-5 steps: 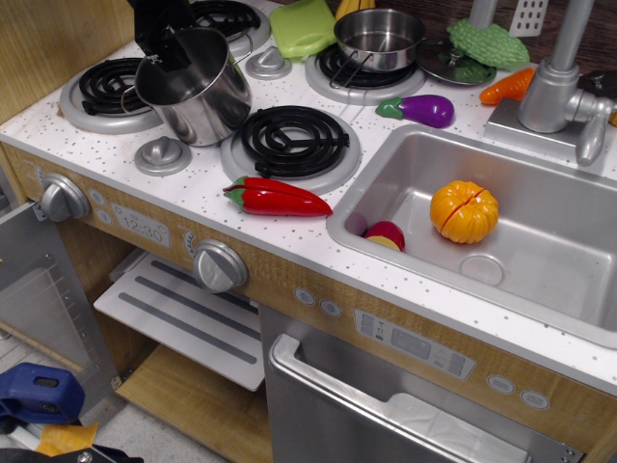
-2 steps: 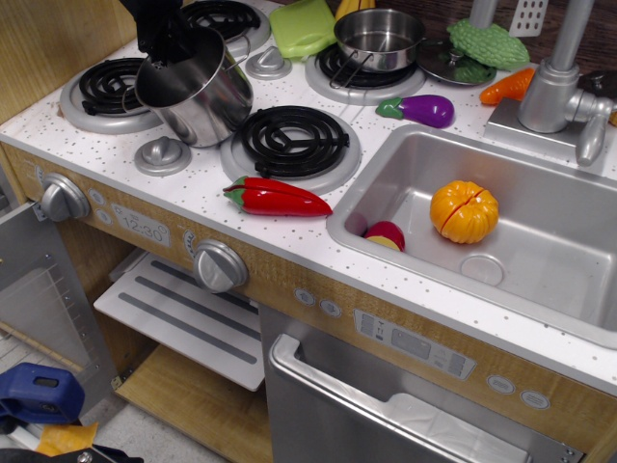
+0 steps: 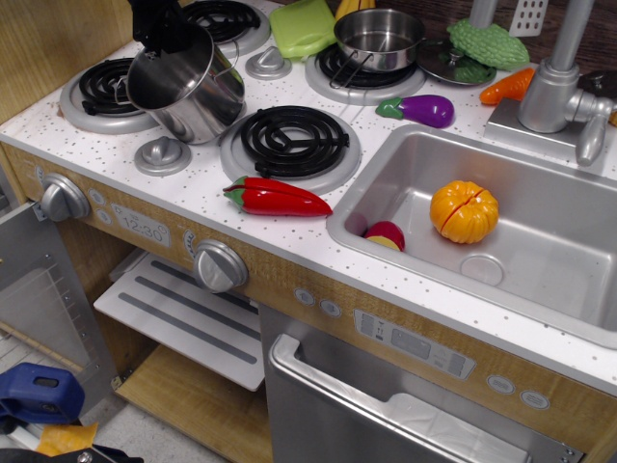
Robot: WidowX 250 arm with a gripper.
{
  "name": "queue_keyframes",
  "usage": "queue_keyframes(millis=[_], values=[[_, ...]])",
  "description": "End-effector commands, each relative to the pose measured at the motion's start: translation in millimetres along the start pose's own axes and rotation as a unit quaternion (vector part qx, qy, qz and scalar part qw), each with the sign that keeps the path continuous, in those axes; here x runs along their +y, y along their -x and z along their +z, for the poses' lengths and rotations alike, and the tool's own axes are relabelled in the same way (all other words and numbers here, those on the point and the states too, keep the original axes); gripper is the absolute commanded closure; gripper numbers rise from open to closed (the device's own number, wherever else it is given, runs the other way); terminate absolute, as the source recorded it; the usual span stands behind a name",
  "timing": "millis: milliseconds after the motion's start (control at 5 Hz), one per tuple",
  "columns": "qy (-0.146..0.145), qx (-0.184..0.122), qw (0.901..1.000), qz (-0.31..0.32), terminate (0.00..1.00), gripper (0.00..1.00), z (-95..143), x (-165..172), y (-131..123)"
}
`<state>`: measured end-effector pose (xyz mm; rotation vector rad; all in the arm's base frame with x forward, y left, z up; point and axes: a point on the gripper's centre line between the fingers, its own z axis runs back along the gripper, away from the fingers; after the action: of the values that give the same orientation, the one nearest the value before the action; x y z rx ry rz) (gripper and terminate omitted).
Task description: Put pot on stove which is near stove
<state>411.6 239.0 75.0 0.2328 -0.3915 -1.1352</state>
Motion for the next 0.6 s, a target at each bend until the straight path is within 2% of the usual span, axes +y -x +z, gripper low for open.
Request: queue_keyframes(millis=[0,400], values=[[-0.033,0.045,0.9959,-0.070,0.00,1.00,39.4,27.7,4.5],[-0.029,0.091,0.9829,-0.158,0.00,1.00,45.1,35.2,8.6]])
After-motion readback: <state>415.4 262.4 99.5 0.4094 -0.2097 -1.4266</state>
